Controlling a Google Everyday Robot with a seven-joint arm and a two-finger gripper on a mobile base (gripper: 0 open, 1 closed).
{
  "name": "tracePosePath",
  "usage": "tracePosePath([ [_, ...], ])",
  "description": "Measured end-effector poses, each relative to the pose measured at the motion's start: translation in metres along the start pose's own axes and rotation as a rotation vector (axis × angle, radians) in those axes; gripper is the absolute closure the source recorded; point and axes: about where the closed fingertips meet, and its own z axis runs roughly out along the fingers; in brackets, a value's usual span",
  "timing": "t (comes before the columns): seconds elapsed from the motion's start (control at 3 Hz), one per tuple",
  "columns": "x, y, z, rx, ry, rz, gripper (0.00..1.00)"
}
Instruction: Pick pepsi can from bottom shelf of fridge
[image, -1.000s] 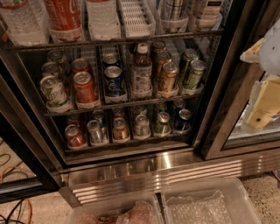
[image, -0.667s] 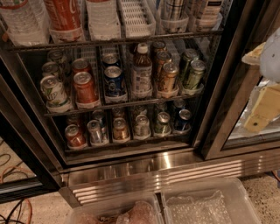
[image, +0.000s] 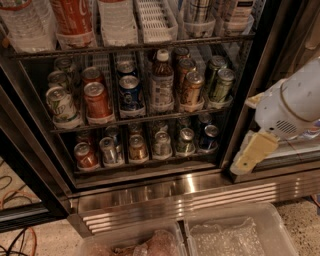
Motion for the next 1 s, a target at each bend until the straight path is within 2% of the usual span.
tracePosePath([
  [0.33, 0.000, 0.003, 0.048, -0.038, -0.048, 0.043, 0.00],
  [0.67, 0.003, 0.009, 0.084, -0.063, -0.089, 0.082, 0.00],
  [1.0, 0.009, 0.012, 0.106, -0.078, -0.117, 0.108, 0.00],
])
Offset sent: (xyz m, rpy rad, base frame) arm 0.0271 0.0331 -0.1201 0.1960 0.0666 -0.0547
